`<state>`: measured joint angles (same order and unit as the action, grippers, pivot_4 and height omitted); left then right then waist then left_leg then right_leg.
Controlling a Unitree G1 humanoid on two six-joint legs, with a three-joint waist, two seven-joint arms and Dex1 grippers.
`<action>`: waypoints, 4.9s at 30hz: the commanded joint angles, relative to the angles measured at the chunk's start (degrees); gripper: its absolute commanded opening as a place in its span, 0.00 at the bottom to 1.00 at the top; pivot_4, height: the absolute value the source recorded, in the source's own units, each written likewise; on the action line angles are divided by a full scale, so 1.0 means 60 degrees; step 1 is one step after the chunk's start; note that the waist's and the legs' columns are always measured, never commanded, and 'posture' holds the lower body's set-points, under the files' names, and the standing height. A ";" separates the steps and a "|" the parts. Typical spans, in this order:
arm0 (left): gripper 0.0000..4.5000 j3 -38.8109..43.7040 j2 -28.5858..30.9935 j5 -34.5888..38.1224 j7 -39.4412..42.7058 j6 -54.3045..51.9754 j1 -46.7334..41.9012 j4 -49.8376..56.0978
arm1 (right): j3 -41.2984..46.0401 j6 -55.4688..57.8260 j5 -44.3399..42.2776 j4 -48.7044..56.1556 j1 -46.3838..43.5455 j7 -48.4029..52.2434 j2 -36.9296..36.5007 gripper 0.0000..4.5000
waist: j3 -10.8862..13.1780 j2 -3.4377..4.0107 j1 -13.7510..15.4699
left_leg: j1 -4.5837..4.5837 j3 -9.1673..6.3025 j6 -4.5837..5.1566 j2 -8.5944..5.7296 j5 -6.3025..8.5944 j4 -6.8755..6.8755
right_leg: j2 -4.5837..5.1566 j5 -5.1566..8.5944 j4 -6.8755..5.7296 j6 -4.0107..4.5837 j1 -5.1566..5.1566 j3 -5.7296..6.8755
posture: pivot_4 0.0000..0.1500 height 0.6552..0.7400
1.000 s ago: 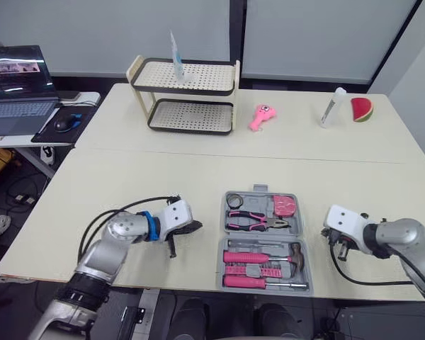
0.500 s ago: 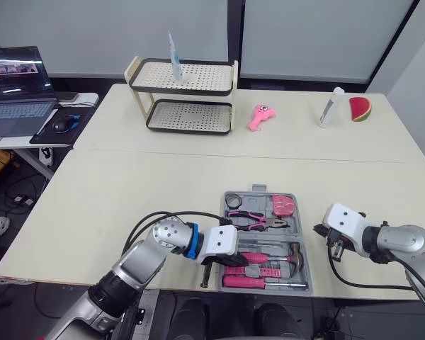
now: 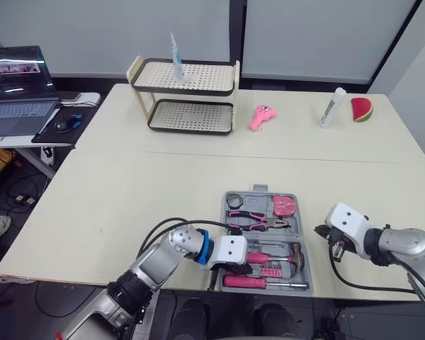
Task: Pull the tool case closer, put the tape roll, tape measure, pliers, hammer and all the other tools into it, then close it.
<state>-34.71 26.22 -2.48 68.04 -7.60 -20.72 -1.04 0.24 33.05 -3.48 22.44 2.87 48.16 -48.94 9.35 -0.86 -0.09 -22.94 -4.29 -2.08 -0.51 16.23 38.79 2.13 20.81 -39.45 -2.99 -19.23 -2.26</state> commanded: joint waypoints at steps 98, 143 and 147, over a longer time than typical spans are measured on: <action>0.00 0.0487 0.0999 0.0441 0.0459 0.0241 0.0446 0.0350 | -0.0174 0.1040 -0.3829 -0.1534 -0.3213 0.1140 0.2233 0.98 | -0.0078 0.0069 -0.0298 | 0.0027 -0.0007 0.0002 0.0016 0.0001 -0.0064 | -0.0014 0.0000 0.0013 0.0000 -0.0010 -0.0009 | 1.00 0.87; 0.00 0.1957 0.1734 0.0775 -0.2252 -0.3119 0.1640 0.2254 | -0.1926 -0.1079 0.0723 0.1311 -0.0164 0.2175 -0.2913 0.51 | -0.0011 0.0052 -0.0136 | 0.0010 -0.0002 0.0000 0.0009 0.0000 -0.0078 | 0.0000 0.0000 0.0065 0.0003 0.0000 -0.0007 | 1.00 0.87; 0.00 0.1826 0.1424 0.0731 -0.2274 -0.3187 0.1401 0.2190 | -0.2326 -0.1067 0.0861 0.1230 -0.0289 0.2267 -0.2653 0.37 | -0.0011 0.0053 -0.0132 | 0.0009 -0.0002 0.0000 0.0008 0.0000 -0.0068 | 0.0001 0.0000 0.0061 0.0003 0.0002 -0.0006 | 1.00 0.87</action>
<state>-22.82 35.54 2.00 54.40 -27.06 -11.71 11.05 -13.66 27.21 1.12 29.16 1.65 61.34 -64.87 9.28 -0.54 -0.88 -22.88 -4.31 -2.08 -0.46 16.23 38.40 2.14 20.81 -39.09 -2.97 -19.21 -2.29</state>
